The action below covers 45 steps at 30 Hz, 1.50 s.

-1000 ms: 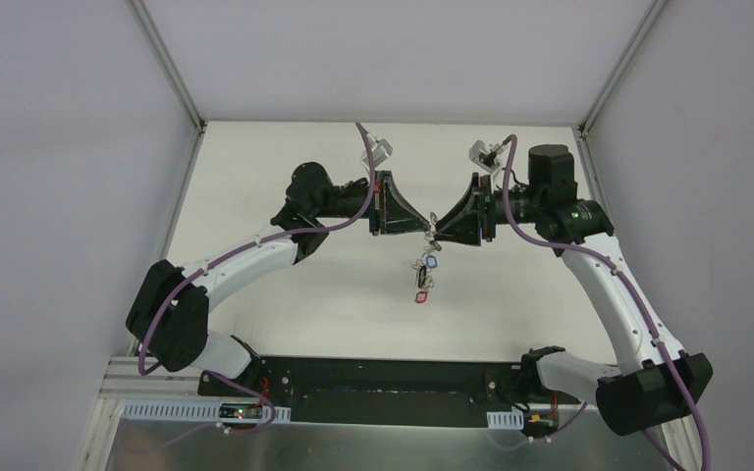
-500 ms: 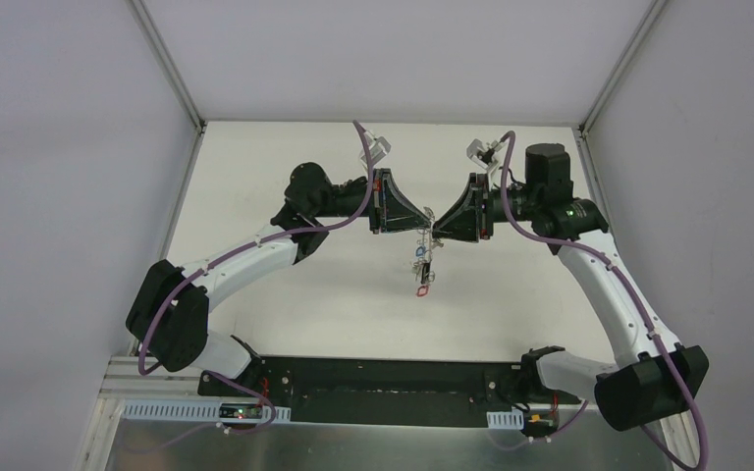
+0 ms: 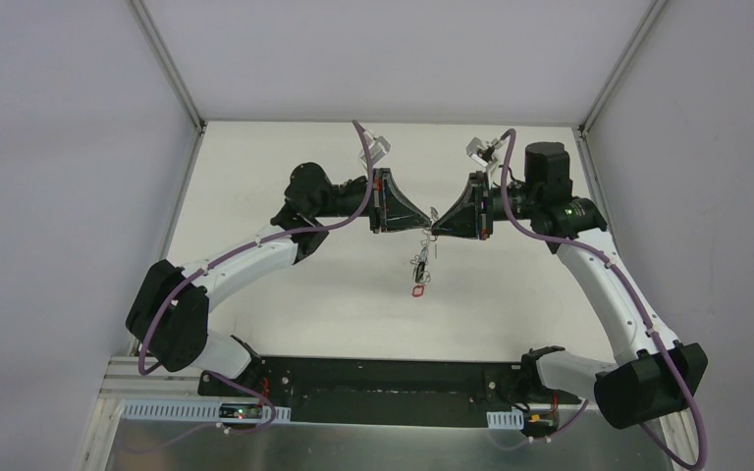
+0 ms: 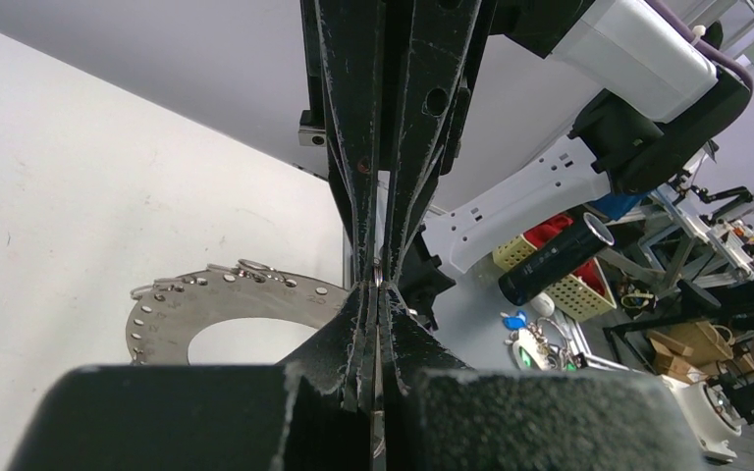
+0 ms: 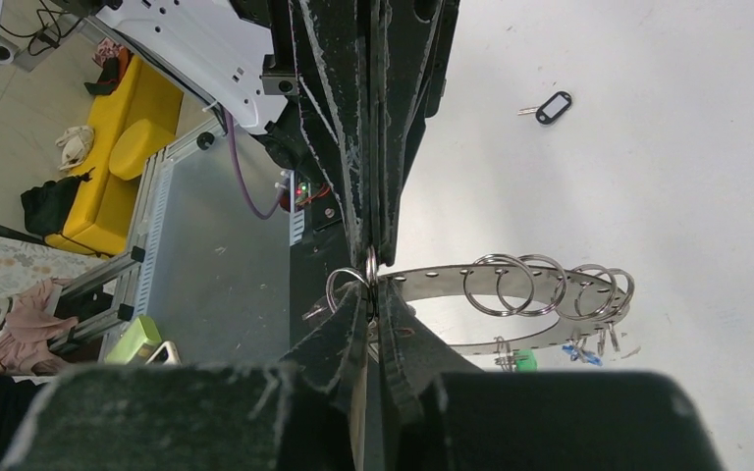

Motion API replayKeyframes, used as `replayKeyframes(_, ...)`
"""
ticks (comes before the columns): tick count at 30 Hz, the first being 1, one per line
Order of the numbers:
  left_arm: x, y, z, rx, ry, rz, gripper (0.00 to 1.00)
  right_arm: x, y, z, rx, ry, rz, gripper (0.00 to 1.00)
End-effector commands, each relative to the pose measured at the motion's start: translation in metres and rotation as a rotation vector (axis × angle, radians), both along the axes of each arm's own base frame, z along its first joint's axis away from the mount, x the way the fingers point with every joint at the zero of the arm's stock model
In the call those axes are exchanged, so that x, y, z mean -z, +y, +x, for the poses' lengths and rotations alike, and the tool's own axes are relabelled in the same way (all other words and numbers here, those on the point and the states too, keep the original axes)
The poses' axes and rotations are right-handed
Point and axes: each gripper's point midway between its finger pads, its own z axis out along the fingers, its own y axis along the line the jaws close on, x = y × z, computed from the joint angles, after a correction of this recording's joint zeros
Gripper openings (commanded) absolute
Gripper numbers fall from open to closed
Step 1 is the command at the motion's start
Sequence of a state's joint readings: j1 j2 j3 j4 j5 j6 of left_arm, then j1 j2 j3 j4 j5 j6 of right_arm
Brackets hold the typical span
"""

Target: Put the keys on the keyring

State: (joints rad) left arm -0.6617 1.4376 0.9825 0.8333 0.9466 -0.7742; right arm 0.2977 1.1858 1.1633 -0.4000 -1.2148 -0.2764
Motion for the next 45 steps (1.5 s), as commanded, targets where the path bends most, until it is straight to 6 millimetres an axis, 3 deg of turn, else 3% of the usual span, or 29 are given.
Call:
replayKeyframes(1,-0.016,0.000,-0.003,-0.008,-0.063,-0.052,0.00,-0.012,0.000,-0.002,-0.024,-0.045,0.030,0.03)
replayKeyframes(13,0.004,0.006,-0.008,0.002,-0.185,0.043,0.00,-0.008,-0.007,0.001,0.034,-0.138,-0.082,0.00)
replayKeyframes(23,0.017,0.014,-0.012,0.045,-0.306,0.188,0.44,0.024,-0.005,-0.007,0.012,-0.178,-0.332,0.00)
replayKeyframes(26,0.020,0.014,-0.012,0.054,-0.308,0.196,0.50,0.028,-0.003,-0.007,-0.004,-0.198,-0.388,0.00)
replayKeyframes(36,0.033,0.003,-0.008,0.095,-0.306,0.198,0.47,0.035,0.003,-0.010,-0.043,-0.190,-0.455,0.00)
replayKeyframes(45,0.039,-0.005,-0.011,0.134,-0.294,0.197,0.28,0.035,0.007,-0.009,-0.051,-0.183,-0.449,0.00)
